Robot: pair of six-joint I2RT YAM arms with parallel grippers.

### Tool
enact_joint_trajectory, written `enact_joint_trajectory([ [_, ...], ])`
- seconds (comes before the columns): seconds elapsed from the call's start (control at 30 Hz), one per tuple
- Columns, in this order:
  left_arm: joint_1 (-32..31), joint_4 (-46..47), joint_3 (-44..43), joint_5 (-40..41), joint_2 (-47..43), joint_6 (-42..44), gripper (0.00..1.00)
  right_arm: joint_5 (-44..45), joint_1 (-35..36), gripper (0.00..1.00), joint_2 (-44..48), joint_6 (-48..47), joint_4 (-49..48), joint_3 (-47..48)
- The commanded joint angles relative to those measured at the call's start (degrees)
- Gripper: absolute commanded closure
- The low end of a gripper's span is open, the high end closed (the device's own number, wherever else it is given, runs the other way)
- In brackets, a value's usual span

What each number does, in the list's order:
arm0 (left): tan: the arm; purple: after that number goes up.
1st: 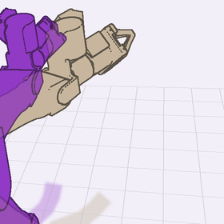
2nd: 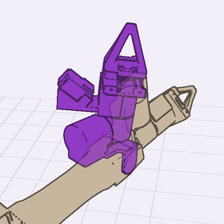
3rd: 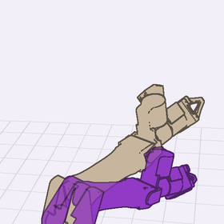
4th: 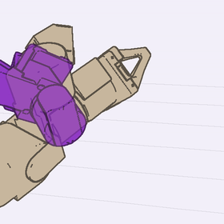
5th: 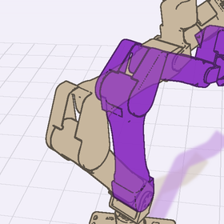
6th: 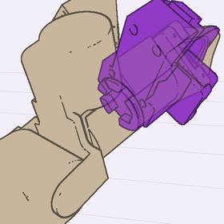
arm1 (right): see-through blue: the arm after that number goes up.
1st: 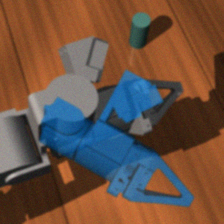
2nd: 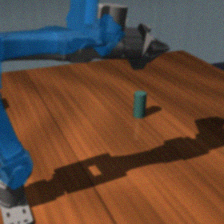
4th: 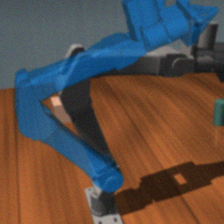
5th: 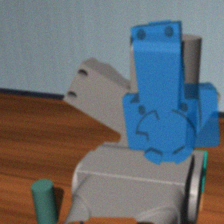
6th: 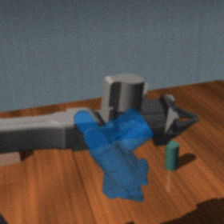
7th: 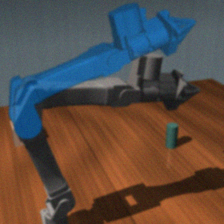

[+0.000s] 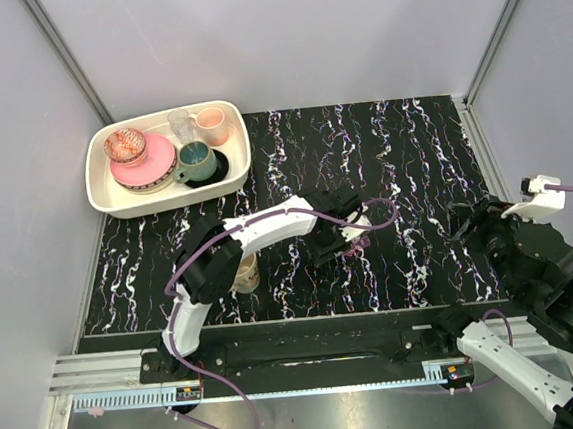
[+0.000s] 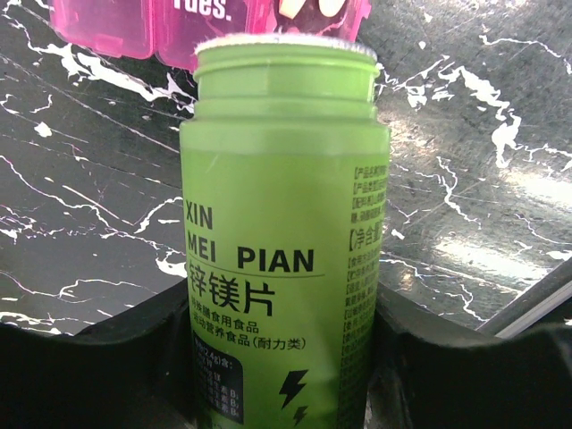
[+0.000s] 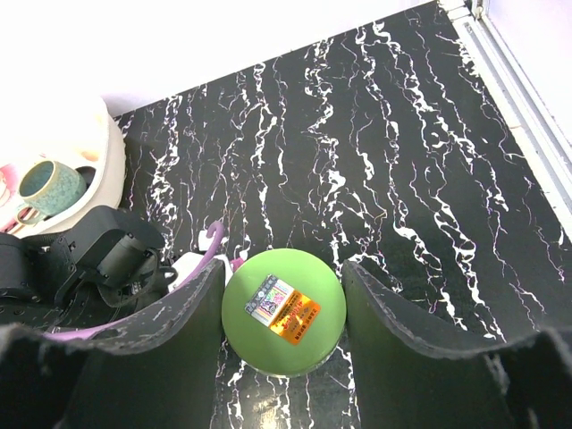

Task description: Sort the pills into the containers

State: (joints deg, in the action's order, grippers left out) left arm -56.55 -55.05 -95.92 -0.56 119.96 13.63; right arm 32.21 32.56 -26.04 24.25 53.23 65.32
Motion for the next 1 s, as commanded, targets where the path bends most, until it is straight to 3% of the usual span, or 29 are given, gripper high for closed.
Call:
enact_joint_trajectory([
  [0.0,0.22,-0.59,-3.05,0.82,-0.25,0.61,1.00,2.95,-0.12,1.00,1.08,0.62,-0.50,0.33],
  [0.97,-0.40,-5.24,-7.62,0.82,1.94,1.58,1.00,8.49,-0.12,1.00,3.81,2.03,-0.23,0.42],
])
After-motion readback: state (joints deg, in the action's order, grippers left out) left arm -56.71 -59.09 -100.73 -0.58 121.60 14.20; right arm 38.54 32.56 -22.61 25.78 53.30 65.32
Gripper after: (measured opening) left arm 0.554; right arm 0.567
